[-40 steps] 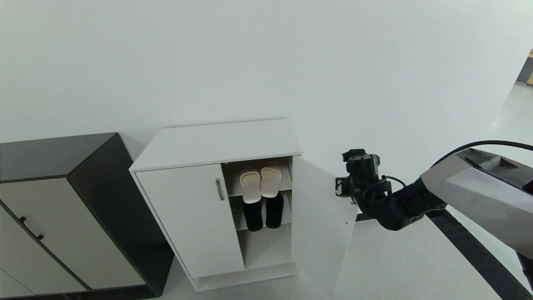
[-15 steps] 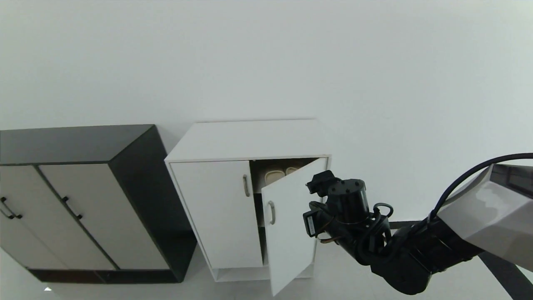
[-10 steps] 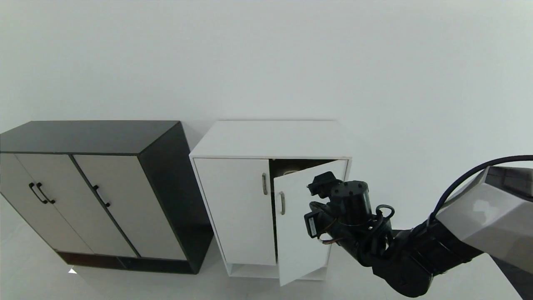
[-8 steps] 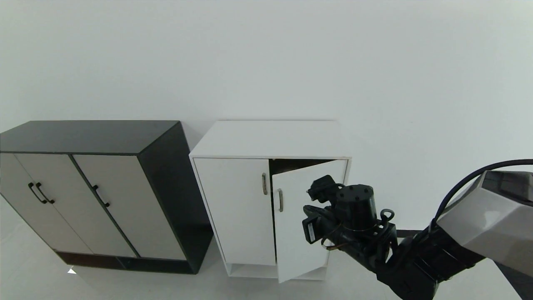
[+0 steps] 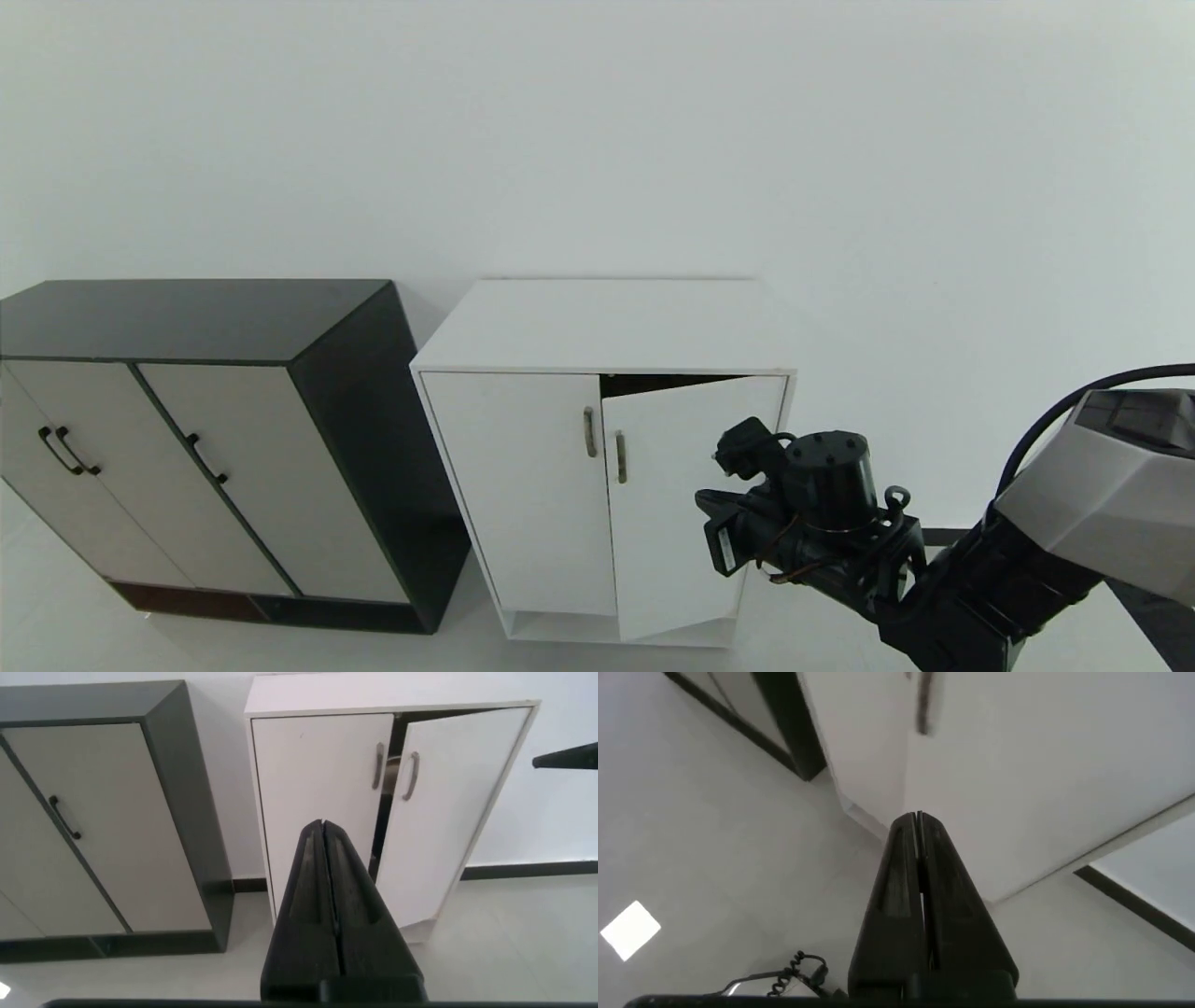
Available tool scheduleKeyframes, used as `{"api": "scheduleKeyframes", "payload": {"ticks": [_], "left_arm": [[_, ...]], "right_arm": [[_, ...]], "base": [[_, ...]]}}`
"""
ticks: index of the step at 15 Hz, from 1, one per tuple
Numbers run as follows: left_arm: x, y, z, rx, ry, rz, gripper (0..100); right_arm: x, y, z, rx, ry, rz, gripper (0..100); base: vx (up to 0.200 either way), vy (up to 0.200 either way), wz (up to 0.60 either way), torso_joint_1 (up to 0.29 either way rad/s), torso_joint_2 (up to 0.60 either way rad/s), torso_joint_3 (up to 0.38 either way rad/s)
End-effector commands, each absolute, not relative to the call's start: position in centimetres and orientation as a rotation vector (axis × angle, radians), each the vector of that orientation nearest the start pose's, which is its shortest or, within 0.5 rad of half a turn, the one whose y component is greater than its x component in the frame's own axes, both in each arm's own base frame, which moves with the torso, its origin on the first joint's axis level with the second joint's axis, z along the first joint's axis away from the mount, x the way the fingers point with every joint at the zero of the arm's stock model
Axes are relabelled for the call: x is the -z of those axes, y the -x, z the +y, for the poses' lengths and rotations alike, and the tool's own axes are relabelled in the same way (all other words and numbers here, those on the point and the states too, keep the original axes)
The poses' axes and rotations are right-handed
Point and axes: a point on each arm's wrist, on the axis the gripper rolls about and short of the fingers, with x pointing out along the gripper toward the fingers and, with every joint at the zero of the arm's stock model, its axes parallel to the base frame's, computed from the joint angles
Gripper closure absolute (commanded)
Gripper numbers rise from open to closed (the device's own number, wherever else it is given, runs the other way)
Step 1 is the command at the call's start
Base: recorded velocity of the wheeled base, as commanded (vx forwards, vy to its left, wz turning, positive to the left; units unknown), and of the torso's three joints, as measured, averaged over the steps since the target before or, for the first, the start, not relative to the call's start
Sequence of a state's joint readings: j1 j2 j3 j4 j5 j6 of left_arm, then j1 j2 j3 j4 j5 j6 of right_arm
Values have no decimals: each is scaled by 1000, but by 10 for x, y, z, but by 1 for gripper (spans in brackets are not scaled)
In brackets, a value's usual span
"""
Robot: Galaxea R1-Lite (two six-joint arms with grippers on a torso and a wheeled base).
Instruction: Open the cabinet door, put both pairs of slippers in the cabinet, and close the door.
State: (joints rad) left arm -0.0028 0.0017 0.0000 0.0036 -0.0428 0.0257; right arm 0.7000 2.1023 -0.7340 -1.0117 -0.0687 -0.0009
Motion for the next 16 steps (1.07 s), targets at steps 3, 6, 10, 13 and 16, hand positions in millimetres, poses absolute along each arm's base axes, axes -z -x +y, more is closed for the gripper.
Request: {"api": "scheduleKeyframes", "payload": {"ticks": [3,6,10,13,16], "left_arm": [[-75,23,-1,46,-26,4,100],[-75,23,-1,45,-24,4,100],[-75,23,-1,45,-24,4,100],[-75,23,-1,45,-24,3,100],[-75,23,-1,45,-24,4,100]], "right_arm": [[-63,-272,228,-628,145,349,100],[-59,-268,225,-650,179,361,100],[-50,-281,229,-633,162,337,100],[-38,-296,229,-608,140,290,100],[-36,-305,229,-593,132,277,100]], "base": [[200,0,0,7,7,2],[67,0,0,-1,-1,1],[0,0,0,0,0,0],[0,0,0,0,0,0],[0,0,0,0,0,0]]}}
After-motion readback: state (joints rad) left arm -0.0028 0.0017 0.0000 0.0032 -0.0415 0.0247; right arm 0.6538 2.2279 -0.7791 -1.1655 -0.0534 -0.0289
